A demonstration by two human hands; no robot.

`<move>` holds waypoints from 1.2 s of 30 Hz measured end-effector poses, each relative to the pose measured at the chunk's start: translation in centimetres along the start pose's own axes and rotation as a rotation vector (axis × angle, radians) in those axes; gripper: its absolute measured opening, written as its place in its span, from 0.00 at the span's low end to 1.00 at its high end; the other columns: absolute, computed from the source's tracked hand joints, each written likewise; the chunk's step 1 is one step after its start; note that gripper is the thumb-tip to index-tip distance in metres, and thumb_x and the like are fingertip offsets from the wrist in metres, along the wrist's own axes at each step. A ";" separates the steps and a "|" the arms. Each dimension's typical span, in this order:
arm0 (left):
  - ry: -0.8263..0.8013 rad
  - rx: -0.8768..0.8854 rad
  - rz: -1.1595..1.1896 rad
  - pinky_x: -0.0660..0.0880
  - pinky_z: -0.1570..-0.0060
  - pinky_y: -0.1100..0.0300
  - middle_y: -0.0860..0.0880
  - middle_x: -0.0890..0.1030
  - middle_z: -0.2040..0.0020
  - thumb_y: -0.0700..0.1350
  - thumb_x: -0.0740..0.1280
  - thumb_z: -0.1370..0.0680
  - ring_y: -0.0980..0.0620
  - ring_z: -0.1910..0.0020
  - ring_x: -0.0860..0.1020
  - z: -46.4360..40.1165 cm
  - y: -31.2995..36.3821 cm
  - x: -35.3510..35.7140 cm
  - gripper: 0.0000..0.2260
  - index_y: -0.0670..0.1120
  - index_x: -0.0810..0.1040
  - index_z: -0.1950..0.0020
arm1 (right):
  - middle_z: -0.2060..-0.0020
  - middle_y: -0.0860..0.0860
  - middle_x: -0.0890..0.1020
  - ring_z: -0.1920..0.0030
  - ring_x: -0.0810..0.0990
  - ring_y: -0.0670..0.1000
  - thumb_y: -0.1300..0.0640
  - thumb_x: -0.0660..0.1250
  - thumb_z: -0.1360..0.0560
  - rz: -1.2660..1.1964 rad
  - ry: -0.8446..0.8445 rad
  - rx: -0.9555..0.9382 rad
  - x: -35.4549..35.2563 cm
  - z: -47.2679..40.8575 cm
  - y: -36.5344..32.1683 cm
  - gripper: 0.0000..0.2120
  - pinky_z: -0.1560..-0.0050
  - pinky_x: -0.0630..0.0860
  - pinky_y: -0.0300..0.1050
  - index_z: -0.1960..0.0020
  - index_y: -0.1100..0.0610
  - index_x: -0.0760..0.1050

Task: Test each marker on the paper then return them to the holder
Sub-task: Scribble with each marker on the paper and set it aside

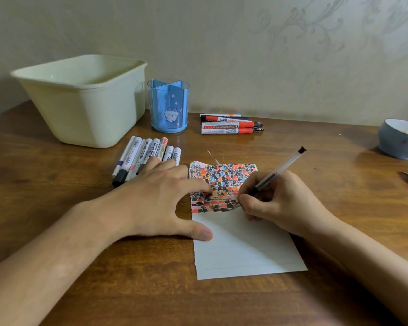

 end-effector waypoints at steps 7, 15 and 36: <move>0.022 0.011 0.007 0.62 0.38 0.53 0.66 0.60 0.55 0.84 0.50 0.40 0.55 0.48 0.61 0.1 -0.1 0.0 0.41 0.71 0.58 0.29 | 0.67 0.50 0.85 0.66 0.85 0.49 0.61 0.72 0.25 -0.039 -0.004 -0.002 0.1 0.0 0.1 0.03 0.63 0.80 0.39 0.57 0.55 0.81; 0.009 0.000 0.007 0.60 0.40 0.56 0.66 0.60 0.54 0.83 0.52 0.39 0.56 0.49 0.59 0.0 -0.1 0.0 0.40 0.71 0.57 0.29 | 0.67 0.49 0.85 0.66 0.85 0.48 0.61 0.72 0.24 -0.028 -0.009 -0.010 0.1 -0.1 0.0 0.04 0.63 0.81 0.39 0.57 0.55 0.82; 0.018 0.012 0.000 0.60 0.36 0.54 0.66 0.60 0.54 0.83 0.51 0.39 0.56 0.47 0.60 0.1 0.0 0.0 0.40 0.70 0.58 0.29 | 0.70 0.46 0.84 0.69 0.84 0.46 0.64 0.71 0.25 -0.026 -0.002 0.005 0.0 -0.1 0.2 0.07 0.66 0.78 0.36 0.59 0.54 0.81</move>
Point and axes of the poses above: each hand's wrist, its own z-axis away from the middle knuckle, its own x-axis out of the palm, y = z × x, the point moved 8 cm from there along -z, towards the middle knuckle
